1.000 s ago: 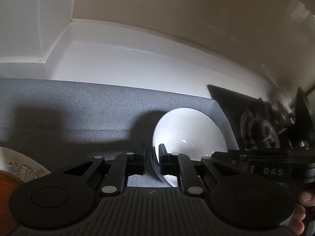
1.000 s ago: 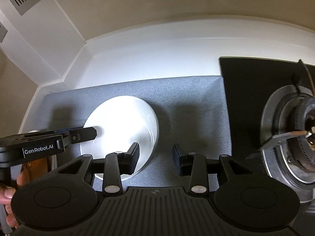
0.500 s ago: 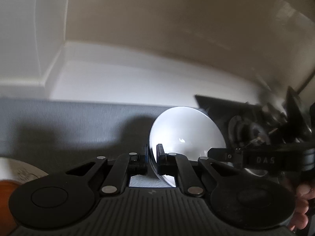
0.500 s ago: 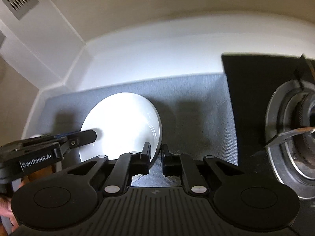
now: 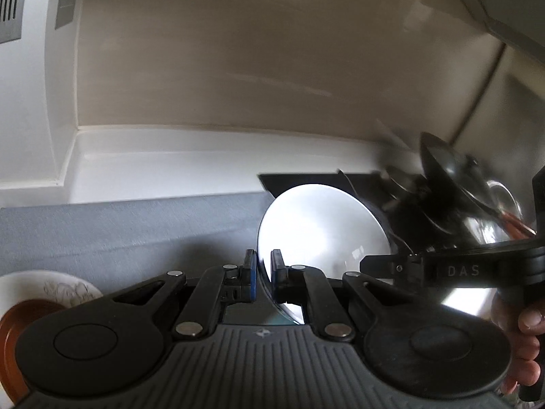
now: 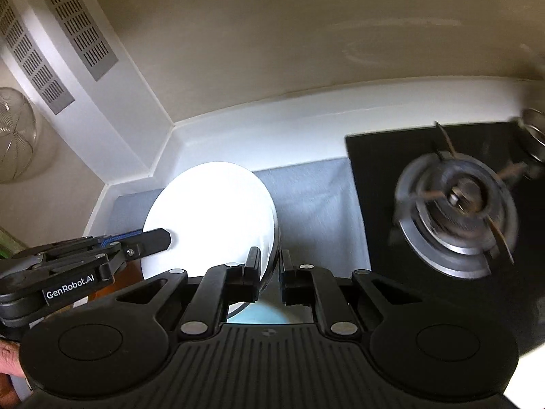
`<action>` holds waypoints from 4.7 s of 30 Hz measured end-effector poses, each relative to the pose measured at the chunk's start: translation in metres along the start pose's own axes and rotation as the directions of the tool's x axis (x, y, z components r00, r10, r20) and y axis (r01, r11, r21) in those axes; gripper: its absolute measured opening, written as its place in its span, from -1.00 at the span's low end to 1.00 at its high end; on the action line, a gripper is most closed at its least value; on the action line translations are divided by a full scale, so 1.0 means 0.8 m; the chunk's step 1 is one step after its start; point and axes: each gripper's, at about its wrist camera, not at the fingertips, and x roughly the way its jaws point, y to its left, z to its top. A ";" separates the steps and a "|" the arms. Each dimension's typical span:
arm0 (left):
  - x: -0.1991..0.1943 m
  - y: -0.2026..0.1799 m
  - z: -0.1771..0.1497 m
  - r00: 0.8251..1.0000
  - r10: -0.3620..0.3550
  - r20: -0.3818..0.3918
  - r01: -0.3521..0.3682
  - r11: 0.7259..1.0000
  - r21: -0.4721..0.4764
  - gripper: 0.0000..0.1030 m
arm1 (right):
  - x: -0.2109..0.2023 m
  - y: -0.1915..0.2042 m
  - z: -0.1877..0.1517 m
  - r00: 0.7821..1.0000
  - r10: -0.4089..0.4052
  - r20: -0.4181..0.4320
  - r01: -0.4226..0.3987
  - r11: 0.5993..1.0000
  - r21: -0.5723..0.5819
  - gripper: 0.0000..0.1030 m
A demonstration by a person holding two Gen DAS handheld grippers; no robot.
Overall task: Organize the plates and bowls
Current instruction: 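Carry the blue-rimmed bowl with the left gripper over the teal bowl, then lower the blue-rimmed bowl into the teal bowl and open the left gripper, then close both grippers on opposite sides of the nested bowl stack rim, then lift the bowl stack with both grippers and carry it over the orange plate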
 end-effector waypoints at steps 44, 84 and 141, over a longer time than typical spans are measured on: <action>0.040 0.018 -0.082 0.982 -0.034 -0.188 0.036 0.999 0.012 -0.87 | 0.040 0.017 -0.092 0.967 -0.156 -0.199 0.176 0.981 0.083 -0.71; 0.023 0.034 -0.087 0.984 -0.022 -0.180 0.001 0.993 -0.120 -0.14 | 0.034 -0.009 -0.089 0.983 -0.147 -0.106 0.156 0.985 0.079 -0.05; 0.063 -0.021 -0.150 0.947 0.218 -0.235 -0.312 0.797 -0.518 -0.33 | 0.145 -0.049 -0.057 0.876 0.214 -0.432 -0.315 0.932 -0.178 0.04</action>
